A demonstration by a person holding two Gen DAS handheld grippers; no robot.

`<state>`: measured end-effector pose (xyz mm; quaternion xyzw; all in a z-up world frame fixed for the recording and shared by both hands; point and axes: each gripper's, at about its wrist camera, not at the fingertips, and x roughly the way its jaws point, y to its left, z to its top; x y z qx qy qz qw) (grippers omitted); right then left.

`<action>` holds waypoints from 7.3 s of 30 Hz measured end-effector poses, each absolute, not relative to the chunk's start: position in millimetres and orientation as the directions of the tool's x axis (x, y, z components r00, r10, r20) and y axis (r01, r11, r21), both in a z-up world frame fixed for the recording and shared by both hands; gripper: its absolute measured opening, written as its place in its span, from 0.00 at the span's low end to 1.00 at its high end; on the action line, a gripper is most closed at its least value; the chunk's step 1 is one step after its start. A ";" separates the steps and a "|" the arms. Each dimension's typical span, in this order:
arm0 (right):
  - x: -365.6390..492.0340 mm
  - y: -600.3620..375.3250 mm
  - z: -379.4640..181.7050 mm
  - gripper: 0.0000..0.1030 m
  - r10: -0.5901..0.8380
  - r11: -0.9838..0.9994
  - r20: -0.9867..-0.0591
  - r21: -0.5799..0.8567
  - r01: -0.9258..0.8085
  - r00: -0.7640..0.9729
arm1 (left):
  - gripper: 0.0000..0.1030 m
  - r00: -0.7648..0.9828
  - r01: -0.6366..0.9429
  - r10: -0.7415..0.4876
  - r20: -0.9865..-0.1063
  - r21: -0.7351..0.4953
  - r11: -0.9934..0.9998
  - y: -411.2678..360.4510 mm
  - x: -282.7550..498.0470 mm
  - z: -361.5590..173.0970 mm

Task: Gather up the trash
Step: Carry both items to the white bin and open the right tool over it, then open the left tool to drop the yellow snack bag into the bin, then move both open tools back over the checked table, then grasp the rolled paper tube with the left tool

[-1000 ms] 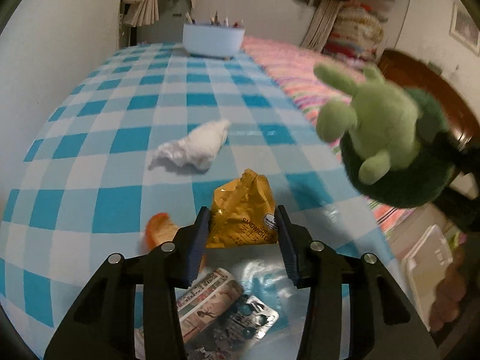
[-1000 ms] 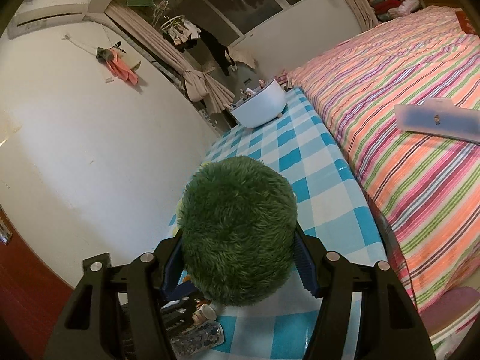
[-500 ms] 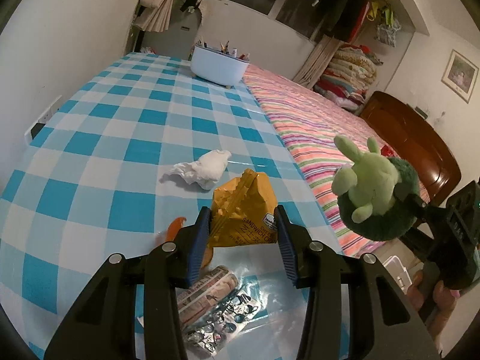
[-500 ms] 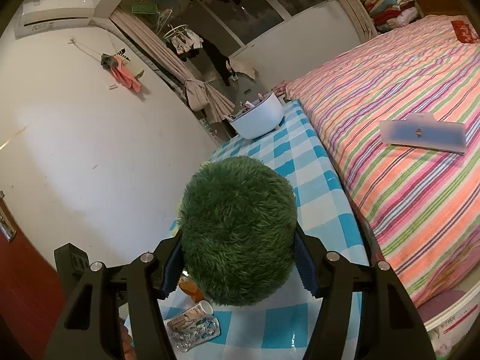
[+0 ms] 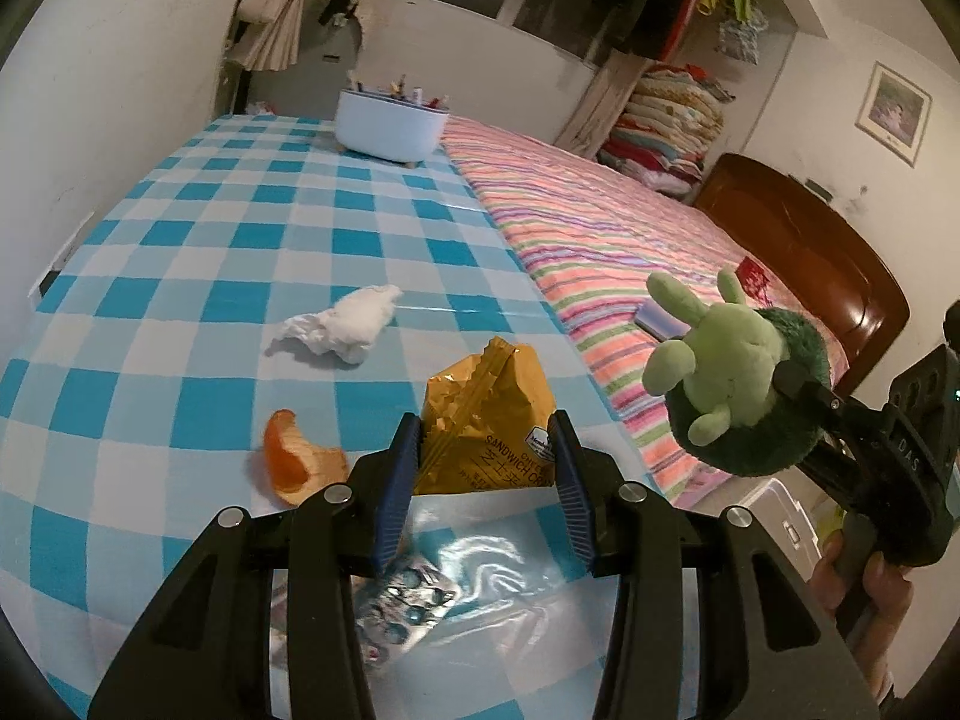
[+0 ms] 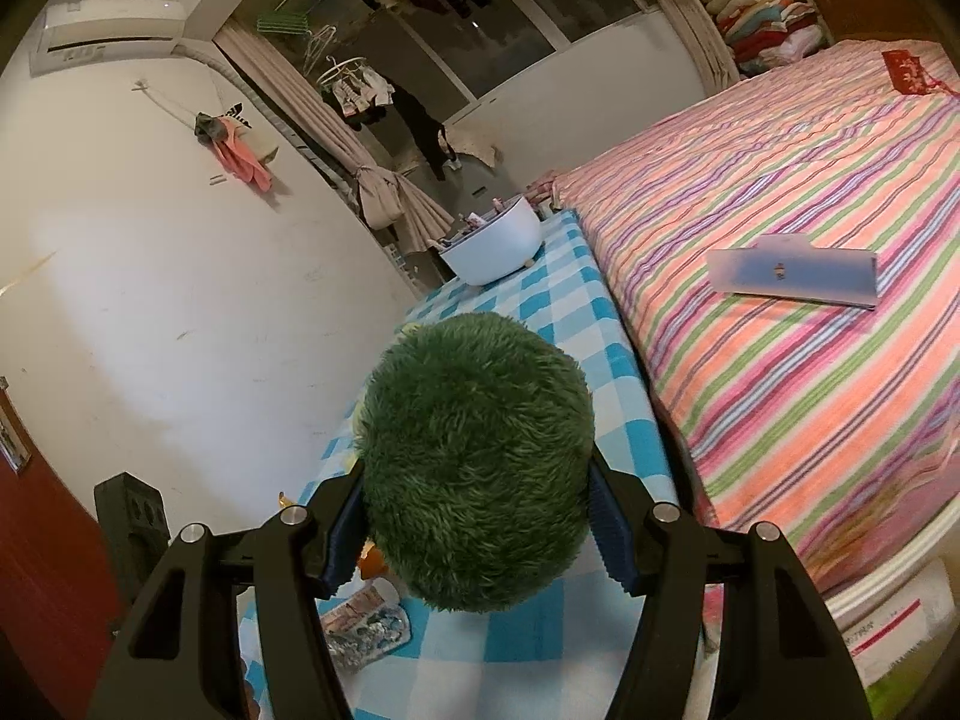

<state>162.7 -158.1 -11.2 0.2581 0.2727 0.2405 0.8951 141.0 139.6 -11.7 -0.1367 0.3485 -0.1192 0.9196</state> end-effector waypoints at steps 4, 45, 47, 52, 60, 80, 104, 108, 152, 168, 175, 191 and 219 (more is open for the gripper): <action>154.7 -169.8 -11.9 0.59 0.558 0.757 -0.365 0.591 -0.279 0.745 | 0.41 0.717 0.153 -0.331 -0.613 -0.325 0.933 123.7 140.1 -9.9; 55.1 -288.0 -17.1 0.59 0.320 0.817 -0.343 0.572 -0.073 0.883 | 0.42 0.614 0.455 -0.454 -0.646 -0.181 0.872 -42.5 97.6 -0.6; 50.1 -291.6 -17.2 0.60 0.306 0.821 -0.339 0.567 -0.066 0.890 | 0.42 0.608 0.463 -0.458 -0.649 -0.180 0.868 -46.5 96.7 -1.8; 33.7 -299.4 -16.1 0.60 0.249 0.836 -0.323 0.547 -0.035 0.913 | 0.42 0.600 0.479 -0.462 -0.653 -0.169 0.861 -55.6 93.8 -3.5; 1.1 -304.4 -9.0 0.60 0.119 0.878 -0.254 0.478 0.018 0.960 | 0.42 0.589 0.498 -0.470 -0.657 -0.162 0.852 -65.9 91.8 -5.9; -24.3 -313.7 -7.7 0.65 0.015 0.889 -0.203 0.452 0.080 0.979 | 0.42 0.573 0.521 -0.478 -0.666 -0.154 0.839 -79.9 90.6 -9.6; -39.7 -312.7 -1.8 0.79 -0.035 0.879 -0.137 0.467 0.095 0.990 | 0.42 0.537 0.554 -0.491 -0.686 -0.153 0.819 -101.9 88.4 -20.5; -38.8 -312.7 -1.6 0.79 -0.030 0.881 -0.143 0.464 0.093 0.989 | 0.42 0.526 0.564 -0.496 -0.691 -0.153 0.812 -107.2 86.7 -22.8; -3.5 -265.4 -3.4 0.79 0.122 0.893 -0.199 0.450 -0.020 0.972 | 0.83 0.724 0.237 -0.309 -0.616 -0.199 0.951 42.7 102.3 14.9; 26.7 -209.7 -11.2 0.79 0.269 0.883 -0.243 0.448 -0.139 0.932 | 0.83 0.681 -0.015 -0.125 -0.721 -0.185 0.983 173.6 107.0 -7.6; 32.0 -194.5 -14.0 0.79 0.304 0.879 -0.250 0.444 -0.170 0.919 | 0.81 0.593 -0.036 -0.138 -0.793 -0.198 0.980 189.1 106.7 -40.7; 33.5 -186.3 -18.4 0.79 0.327 0.872 -0.251 0.451 -0.189 0.911 | 0.62 0.480 -0.024 -0.110 -0.871 -0.139 0.990 186.5 127.2 -71.7; 38.9 -179.4 -28.1 0.79 0.361 0.864 -0.277 0.458 -0.208 0.890 | 0.66 0.412 0.071 -0.213 -0.886 -0.202 0.977 147.0 137.2 -73.8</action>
